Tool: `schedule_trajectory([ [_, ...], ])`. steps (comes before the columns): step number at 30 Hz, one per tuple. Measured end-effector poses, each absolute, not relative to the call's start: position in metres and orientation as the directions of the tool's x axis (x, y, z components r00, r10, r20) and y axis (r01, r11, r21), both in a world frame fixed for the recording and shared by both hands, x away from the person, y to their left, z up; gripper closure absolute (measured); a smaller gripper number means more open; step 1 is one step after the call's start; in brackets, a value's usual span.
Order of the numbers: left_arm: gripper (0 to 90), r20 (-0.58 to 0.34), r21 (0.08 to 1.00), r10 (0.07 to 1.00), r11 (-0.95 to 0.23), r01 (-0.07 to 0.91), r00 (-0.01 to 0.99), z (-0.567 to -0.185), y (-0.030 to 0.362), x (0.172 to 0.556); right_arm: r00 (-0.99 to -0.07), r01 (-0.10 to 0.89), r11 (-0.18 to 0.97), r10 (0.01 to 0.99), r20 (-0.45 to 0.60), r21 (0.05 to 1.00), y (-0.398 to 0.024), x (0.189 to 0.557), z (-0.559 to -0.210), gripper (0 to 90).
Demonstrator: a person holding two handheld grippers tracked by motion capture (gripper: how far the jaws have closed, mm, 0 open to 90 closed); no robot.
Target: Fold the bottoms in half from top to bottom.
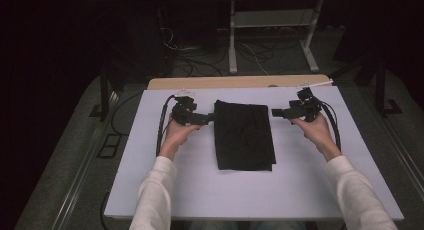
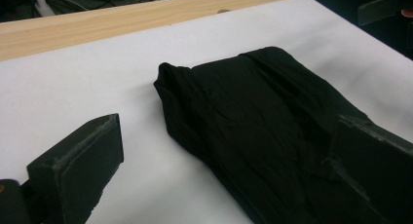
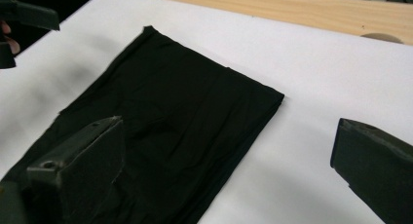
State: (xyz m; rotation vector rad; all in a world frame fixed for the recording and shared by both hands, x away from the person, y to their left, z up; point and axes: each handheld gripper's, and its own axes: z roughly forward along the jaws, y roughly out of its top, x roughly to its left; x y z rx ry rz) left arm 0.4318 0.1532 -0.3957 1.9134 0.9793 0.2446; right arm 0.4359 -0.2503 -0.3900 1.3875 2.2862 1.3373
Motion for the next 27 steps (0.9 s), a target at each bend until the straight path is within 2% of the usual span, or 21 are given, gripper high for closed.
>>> schedule_trajectory([
  [27, 0.0, -0.174, 0.865, 0.671, -0.245, 0.438, 0.72, -0.397, 0.176, 0.341, -0.61, 0.566, 0.205, 0.756, 0.237, 0.799, -0.259, 0.335, -0.404, 0.0],
])
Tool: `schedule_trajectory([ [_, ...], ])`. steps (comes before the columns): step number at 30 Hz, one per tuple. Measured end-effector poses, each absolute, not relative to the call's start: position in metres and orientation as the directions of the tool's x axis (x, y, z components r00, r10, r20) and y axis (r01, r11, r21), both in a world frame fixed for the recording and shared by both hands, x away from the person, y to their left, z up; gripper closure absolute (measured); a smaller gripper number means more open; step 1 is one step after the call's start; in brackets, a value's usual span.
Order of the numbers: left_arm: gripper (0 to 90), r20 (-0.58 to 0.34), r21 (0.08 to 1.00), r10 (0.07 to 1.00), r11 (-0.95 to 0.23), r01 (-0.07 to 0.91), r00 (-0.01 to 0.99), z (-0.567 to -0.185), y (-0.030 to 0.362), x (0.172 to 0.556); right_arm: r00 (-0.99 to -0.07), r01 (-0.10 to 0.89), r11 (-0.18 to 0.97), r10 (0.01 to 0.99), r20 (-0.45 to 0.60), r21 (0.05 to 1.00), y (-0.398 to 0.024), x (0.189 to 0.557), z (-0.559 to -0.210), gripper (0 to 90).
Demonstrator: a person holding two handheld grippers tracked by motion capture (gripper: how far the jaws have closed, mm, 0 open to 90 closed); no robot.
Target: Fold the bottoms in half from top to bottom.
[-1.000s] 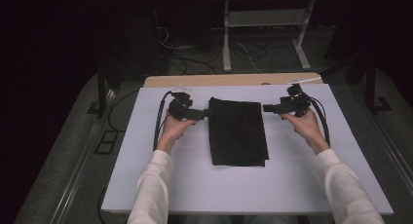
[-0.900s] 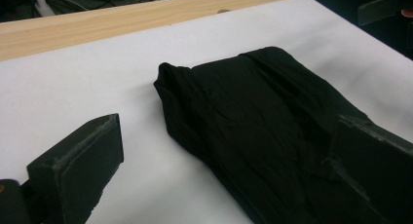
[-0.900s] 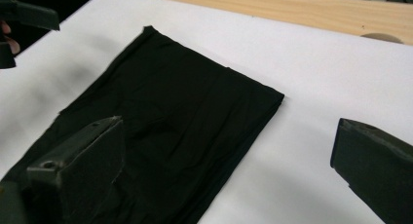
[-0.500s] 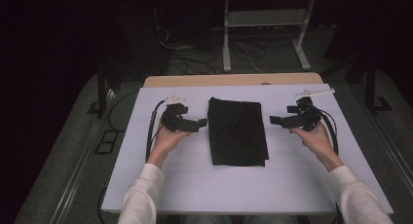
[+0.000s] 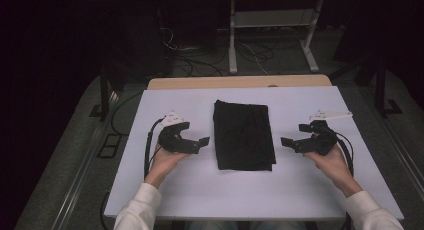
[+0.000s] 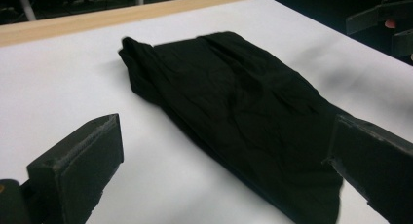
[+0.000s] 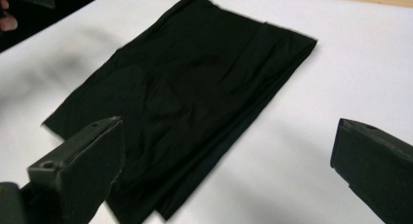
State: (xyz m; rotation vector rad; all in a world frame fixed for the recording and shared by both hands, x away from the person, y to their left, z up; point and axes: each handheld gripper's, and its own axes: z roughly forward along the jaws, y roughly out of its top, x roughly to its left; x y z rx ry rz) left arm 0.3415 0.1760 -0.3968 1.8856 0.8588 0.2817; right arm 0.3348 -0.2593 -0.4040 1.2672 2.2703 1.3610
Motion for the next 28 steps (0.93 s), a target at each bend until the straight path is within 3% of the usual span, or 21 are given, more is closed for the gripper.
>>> schedule_trajectory([
  [28, 0.0, -0.152, 0.886, 0.625, -0.257, 0.386, 0.766, -0.419, 0.194, 0.282, -0.643, 0.528, 0.232, 0.737, 0.206, 0.817, -0.281, 0.271, -0.429, 0.0],
])
